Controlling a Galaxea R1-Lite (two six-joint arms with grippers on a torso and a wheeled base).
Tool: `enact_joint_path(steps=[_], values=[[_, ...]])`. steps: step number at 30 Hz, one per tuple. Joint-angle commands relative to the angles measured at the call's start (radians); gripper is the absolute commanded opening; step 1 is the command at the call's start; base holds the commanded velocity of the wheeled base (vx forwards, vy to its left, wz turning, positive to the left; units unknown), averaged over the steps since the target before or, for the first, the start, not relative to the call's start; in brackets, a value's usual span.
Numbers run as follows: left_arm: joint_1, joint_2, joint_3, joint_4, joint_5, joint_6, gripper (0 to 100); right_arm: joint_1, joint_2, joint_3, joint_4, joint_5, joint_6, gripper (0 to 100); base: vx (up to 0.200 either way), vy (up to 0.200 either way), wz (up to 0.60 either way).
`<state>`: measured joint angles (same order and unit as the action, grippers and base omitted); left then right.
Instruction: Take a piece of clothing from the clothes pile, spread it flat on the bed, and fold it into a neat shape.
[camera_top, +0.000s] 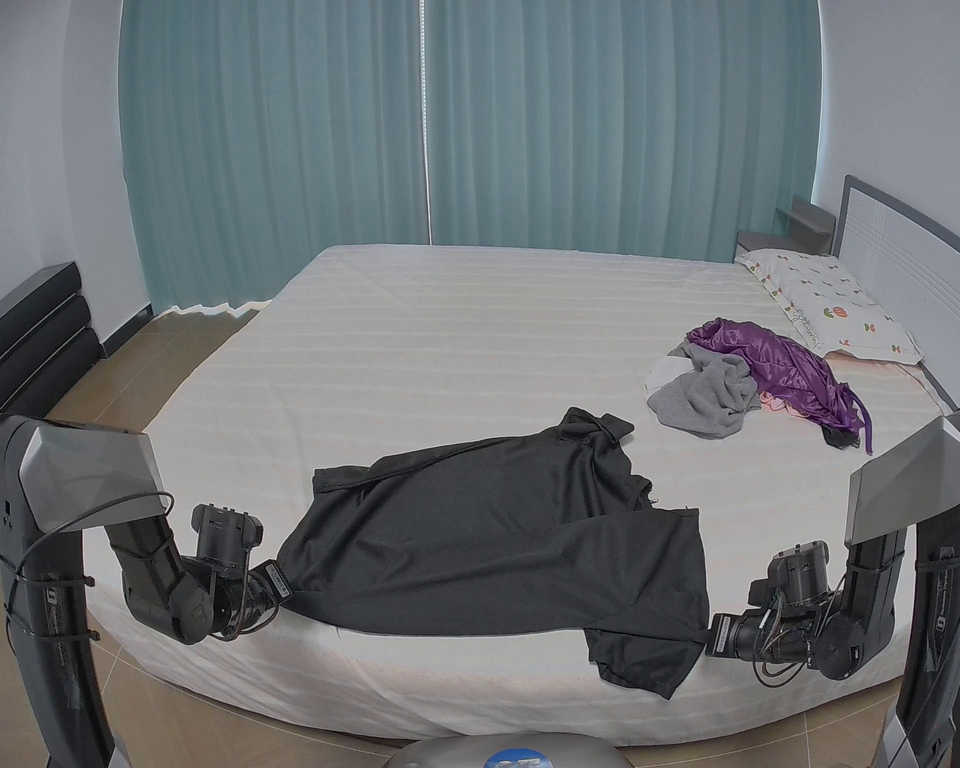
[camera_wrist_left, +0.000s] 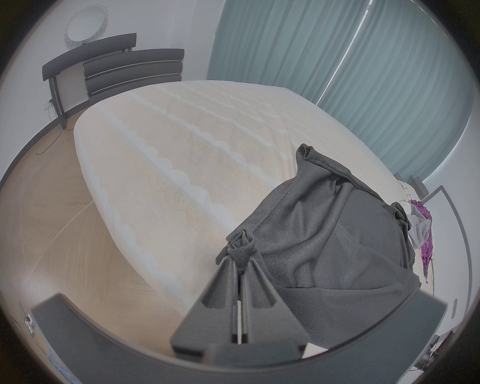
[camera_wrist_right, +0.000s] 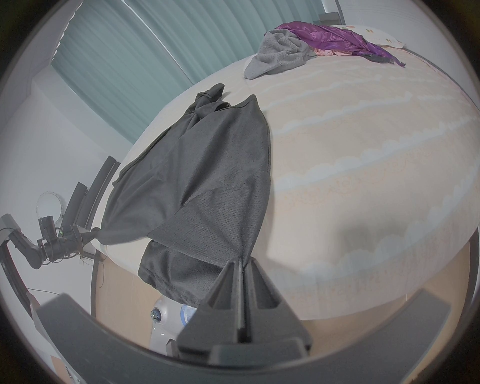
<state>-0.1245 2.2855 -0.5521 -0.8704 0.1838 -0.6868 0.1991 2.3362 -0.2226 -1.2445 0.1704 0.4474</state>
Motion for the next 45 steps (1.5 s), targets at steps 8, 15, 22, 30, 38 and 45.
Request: enact_joint_path(steps=[8, 15, 22, 30, 38, 45], values=[[0.0, 0.003, -0.005, -0.028, -0.015, -0.02, 100, -0.01, 0.0, -0.008, -0.013, 0.012, 0.01, 100, 0.0, 0.0, 0.0], [0.028, -0.075, 0.014, -0.033, -0.061, -0.04, 100, -0.018, -0.08, -0.046, -0.021, 0.026, 0.094, 100, 0.0, 0.0, 0.0], [0.085, -0.179, 0.02, -0.032, -0.142, -0.043, 100, -0.05, -0.132, -0.101, -0.021, 0.026, 0.204, 100, 0.0, 0.0, 0.0], [0.089, -0.189, 0.018, -0.033, -0.149, -0.065, 100, -0.052, -0.129, -0.121, -0.021, 0.026, 0.249, 100, 0.0, 0.0, 0.0], [0.082, -0.175, 0.009, -0.03, -0.153, -0.108, 100, -0.052, -0.121, -0.123, -0.023, 0.026, 0.249, 100, 0.175, 0.0, 0.0], [0.082, -0.17, 0.008, -0.039, -0.155, -0.109, 100, -0.052, -0.112, -0.123, -0.023, 0.027, 0.251, 100, 0.057, 0.0, 0.0]])
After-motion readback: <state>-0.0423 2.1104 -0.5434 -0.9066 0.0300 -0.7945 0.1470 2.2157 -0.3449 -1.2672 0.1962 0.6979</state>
